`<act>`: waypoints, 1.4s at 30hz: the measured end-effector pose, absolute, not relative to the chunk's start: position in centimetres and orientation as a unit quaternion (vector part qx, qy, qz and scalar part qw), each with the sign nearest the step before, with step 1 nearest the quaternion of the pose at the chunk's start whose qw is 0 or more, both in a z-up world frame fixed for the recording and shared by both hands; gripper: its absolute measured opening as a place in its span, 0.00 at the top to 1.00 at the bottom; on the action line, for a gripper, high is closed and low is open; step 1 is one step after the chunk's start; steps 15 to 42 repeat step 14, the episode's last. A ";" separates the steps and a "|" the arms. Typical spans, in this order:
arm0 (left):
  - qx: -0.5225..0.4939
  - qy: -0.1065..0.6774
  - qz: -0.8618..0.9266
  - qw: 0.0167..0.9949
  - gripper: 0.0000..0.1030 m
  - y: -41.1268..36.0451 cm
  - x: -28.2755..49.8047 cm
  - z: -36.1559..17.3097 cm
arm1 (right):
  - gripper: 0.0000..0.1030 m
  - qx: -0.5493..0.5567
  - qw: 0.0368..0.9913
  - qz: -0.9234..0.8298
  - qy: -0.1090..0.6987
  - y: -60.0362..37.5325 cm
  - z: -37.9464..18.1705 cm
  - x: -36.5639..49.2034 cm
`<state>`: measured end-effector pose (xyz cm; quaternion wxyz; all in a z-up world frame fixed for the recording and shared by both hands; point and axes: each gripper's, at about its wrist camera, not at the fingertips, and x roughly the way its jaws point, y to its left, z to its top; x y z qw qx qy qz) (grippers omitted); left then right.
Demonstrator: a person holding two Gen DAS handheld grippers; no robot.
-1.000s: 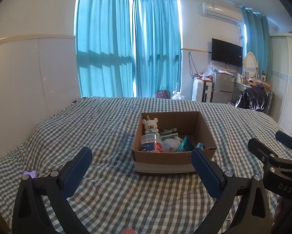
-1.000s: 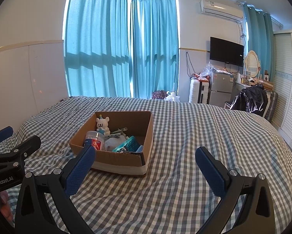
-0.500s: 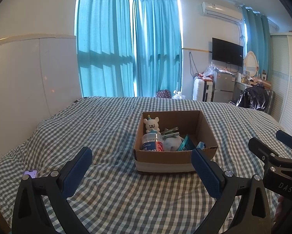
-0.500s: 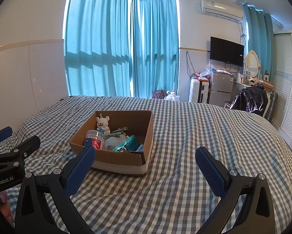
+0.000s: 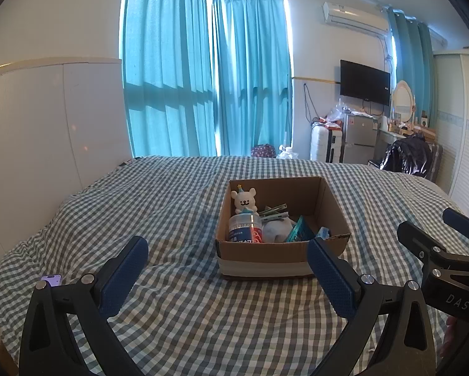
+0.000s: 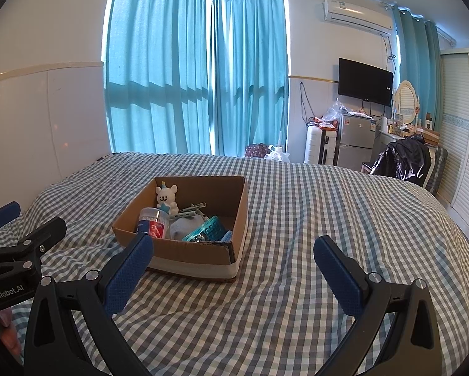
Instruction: Organize objects
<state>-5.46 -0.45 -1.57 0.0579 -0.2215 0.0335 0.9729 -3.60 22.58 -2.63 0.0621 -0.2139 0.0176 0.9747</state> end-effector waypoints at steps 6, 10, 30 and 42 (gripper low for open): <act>-0.222 0.033 0.973 0.057 0.00 -0.5 -5.4 -1.6 | 0.00 -0.216 0.061 0.974 0.018 22.6 -2.9 -3.6; -0.222 0.033 0.973 0.058 0.00 -0.5 -5.4 -1.7 | 0.00 -0.218 0.060 0.974 0.019 22.6 -3.0 -3.6; -0.224 0.034 0.972 0.058 0.00 -0.6 -5.5 -1.8 | 0.00 -0.218 0.059 0.974 0.020 22.7 -3.1 -3.5; -0.224 0.034 0.972 0.058 0.00 -0.6 -5.5 -1.8 | 0.00 -0.218 0.059 0.974 0.020 22.7 -3.1 -3.5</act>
